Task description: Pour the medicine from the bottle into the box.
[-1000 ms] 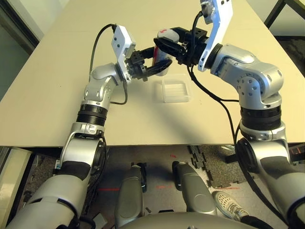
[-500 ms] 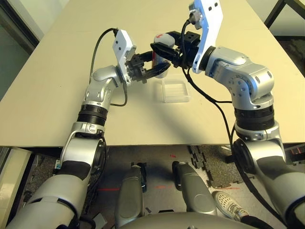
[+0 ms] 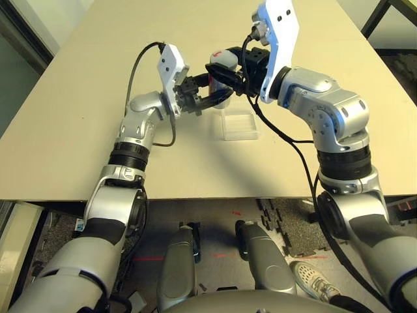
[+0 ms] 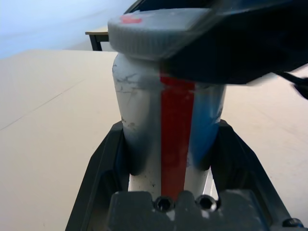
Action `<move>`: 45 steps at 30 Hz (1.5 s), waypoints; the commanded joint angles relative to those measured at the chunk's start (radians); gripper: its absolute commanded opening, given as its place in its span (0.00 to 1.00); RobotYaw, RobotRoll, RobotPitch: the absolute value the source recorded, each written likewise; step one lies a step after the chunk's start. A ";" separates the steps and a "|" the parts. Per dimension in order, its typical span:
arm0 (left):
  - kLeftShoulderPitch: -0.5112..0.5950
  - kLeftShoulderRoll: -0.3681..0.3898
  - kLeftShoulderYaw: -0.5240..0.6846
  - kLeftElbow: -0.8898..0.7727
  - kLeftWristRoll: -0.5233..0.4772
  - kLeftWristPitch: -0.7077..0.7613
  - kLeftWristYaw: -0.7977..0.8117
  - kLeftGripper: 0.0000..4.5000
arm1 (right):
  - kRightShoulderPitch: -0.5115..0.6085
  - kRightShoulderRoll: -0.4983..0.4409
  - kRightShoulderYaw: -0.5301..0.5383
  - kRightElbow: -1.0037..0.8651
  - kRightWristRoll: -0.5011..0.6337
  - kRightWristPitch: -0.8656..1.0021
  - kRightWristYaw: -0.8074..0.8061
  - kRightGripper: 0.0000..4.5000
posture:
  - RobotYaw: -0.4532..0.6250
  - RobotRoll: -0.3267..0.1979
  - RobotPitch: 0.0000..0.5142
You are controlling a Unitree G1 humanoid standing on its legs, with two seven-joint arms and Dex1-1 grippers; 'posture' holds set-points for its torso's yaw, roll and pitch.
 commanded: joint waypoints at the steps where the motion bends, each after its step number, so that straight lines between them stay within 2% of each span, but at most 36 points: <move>1: -0.046 -0.010 0.011 0.035 0.023 0.020 0.072 0.55 | -0.007 0.068 0.069 -0.101 0.120 0.044 0.112 1.00 | 0.23 0.62 0.36; 6: -0.051 -0.011 0.020 0.045 0.027 0.012 0.074 0.55 | -0.012 0.103 -0.009 -0.123 0.166 0.096 0.078 1.00 | 0.23 0.62 0.36; 11: -0.051 -0.016 0.027 0.048 0.032 0.008 0.075 0.55 | 0.002 0.096 -0.031 -0.115 0.122 0.057 0.067 1.00 | 0.23 0.62 0.36; 28: -0.052 -0.008 0.025 0.067 0.034 0.002 0.073 0.55 | 0.005 -0.040 0.082 -0.022 -0.071 -0.209 0.145 1.00 | 0.23 0.62 0.34; 39: -0.046 -0.008 0.026 0.063 0.031 0.000 0.073 0.55 | 0.002 -0.040 0.068 0.031 -0.139 -0.255 0.109 1.00 | 0.23 0.62 0.33; 45: -0.034 -0.010 0.025 0.051 0.028 0.003 0.072 0.55 | -0.018 -0.020 0.016 0.074 -0.148 -0.268 0.052 1.00 | 0.23 0.62 0.33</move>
